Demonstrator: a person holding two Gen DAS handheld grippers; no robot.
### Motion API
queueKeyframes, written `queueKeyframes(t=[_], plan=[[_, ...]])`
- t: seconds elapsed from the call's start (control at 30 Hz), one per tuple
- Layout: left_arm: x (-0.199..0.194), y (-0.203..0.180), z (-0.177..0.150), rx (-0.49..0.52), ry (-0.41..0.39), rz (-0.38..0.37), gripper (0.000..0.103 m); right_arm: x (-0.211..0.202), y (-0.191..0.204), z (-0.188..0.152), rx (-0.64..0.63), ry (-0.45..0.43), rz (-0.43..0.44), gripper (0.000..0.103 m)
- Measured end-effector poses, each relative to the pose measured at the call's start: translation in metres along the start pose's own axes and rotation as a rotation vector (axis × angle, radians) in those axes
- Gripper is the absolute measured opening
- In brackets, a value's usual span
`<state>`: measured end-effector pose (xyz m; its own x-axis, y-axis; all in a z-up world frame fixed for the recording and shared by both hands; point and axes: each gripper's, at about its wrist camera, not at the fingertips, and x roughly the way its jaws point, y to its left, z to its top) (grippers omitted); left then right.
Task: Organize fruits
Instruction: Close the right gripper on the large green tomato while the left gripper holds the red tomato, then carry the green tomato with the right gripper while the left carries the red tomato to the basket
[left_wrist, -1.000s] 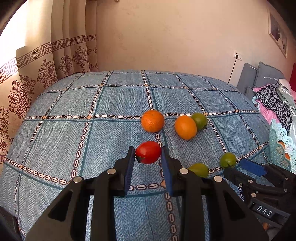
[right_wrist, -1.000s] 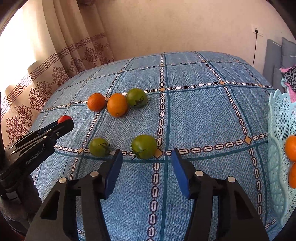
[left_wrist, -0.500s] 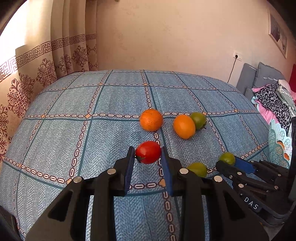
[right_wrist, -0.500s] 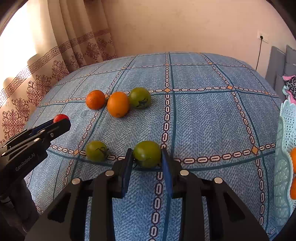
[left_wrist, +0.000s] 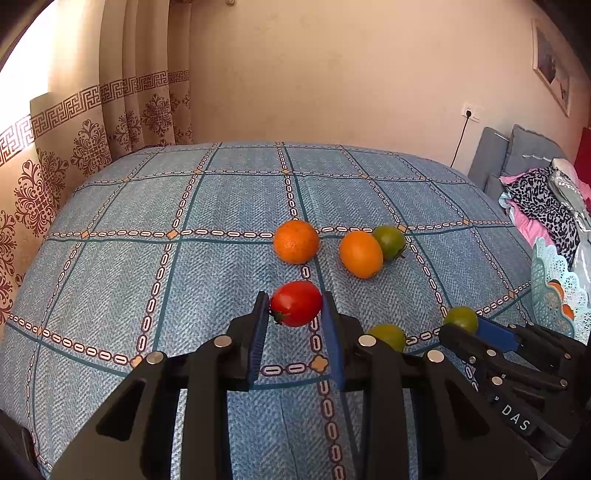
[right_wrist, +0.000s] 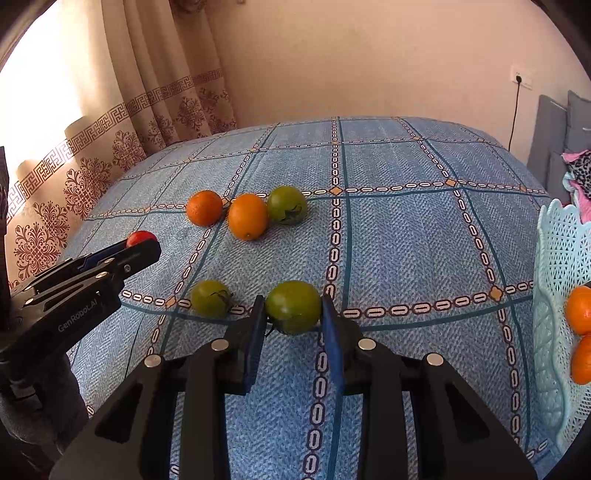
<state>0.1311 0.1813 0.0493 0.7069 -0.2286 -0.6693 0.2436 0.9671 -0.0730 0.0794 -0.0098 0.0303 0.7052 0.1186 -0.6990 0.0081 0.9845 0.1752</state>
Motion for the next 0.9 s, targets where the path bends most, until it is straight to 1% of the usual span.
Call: queueKeyframes(t=[0.13, 0.47, 0.63, 0.77, 0.9], plan=[[-0.005, -0.006, -0.001, 0.009, -0.010, -0.008, 0.030, -0.013, -0.002, 0.001, 0.018, -0.028, 0.003, 0.030], [-0.020, -0.026, -0.003, 0.044, -0.040, -0.043, 0.030, -0.045, -0.011, -0.002, 0.054, -0.092, -0.023, 0.030], [-0.028, -0.040, -0.006, 0.071, -0.051, -0.057, 0.030, -0.064, -0.014, -0.003, 0.060, -0.138, -0.064, 0.030], [-0.034, -0.048, -0.007, 0.084, -0.057, -0.081, 0.030, -0.079, -0.023, -0.008, 0.089, -0.162, -0.072, 0.030], [-0.041, -0.054, -0.008, 0.086, -0.060, -0.126, 0.030, -0.091, -0.031, -0.012, 0.111, -0.180, -0.081, 0.030]])
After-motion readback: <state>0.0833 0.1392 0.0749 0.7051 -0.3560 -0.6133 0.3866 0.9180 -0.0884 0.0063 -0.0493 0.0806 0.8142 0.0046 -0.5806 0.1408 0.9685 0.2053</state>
